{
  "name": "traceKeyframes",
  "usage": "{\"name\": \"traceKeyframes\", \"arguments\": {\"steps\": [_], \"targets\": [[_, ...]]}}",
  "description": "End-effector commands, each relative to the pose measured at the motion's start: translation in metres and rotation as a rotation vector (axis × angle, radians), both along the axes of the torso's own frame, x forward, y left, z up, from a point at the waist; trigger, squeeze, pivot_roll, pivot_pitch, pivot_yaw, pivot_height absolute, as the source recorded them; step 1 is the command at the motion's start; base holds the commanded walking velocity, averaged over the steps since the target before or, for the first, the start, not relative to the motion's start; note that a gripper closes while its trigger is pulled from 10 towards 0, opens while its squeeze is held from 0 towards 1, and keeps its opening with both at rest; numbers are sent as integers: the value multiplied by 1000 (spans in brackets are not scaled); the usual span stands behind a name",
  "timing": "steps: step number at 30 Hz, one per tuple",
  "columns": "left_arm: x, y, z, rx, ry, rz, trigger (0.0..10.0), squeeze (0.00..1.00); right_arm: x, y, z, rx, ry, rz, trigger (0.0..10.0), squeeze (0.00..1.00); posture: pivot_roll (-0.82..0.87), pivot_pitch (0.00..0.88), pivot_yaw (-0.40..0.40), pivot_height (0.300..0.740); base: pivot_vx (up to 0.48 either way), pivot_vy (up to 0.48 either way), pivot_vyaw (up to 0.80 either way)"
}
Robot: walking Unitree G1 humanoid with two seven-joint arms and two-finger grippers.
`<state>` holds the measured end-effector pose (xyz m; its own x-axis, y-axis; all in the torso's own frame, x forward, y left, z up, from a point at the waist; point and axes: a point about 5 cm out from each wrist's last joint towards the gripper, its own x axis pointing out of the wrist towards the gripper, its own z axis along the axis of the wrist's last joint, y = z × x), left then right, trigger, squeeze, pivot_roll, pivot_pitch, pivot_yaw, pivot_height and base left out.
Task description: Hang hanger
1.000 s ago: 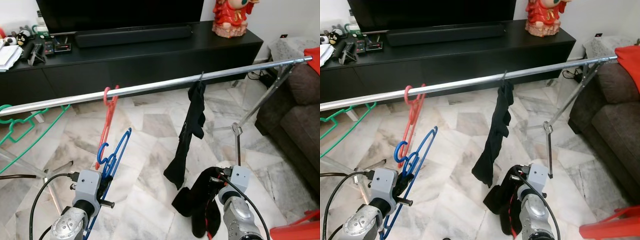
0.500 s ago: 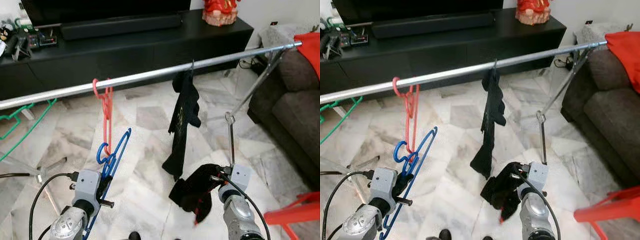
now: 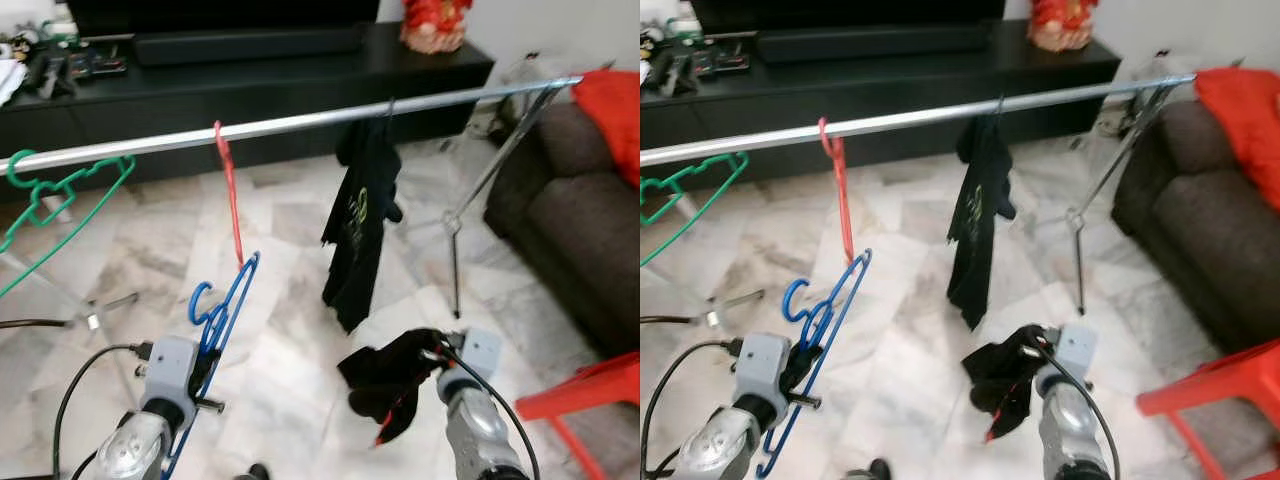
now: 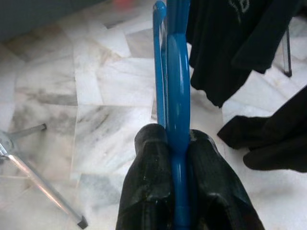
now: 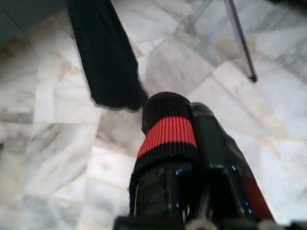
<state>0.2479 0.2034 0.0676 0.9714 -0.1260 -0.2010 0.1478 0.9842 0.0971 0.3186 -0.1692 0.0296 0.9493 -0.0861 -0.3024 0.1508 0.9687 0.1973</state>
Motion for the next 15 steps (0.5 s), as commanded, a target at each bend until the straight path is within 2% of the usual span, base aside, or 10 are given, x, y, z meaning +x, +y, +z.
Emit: {"name": "traceKeyframes", "arguments": {"steps": [1,15], "targets": [[1,-3,5,-12,-24,-11,10000,0,-7,-11,-7,-6,23,-34,10000,0,74,187,-37,740,-300,0,0],[3,-2,5,-10,-23,-7,10000,0,0,-9,1,-8,0,-23,10000,0,76,181,-40,740,-299,0,0]]}}
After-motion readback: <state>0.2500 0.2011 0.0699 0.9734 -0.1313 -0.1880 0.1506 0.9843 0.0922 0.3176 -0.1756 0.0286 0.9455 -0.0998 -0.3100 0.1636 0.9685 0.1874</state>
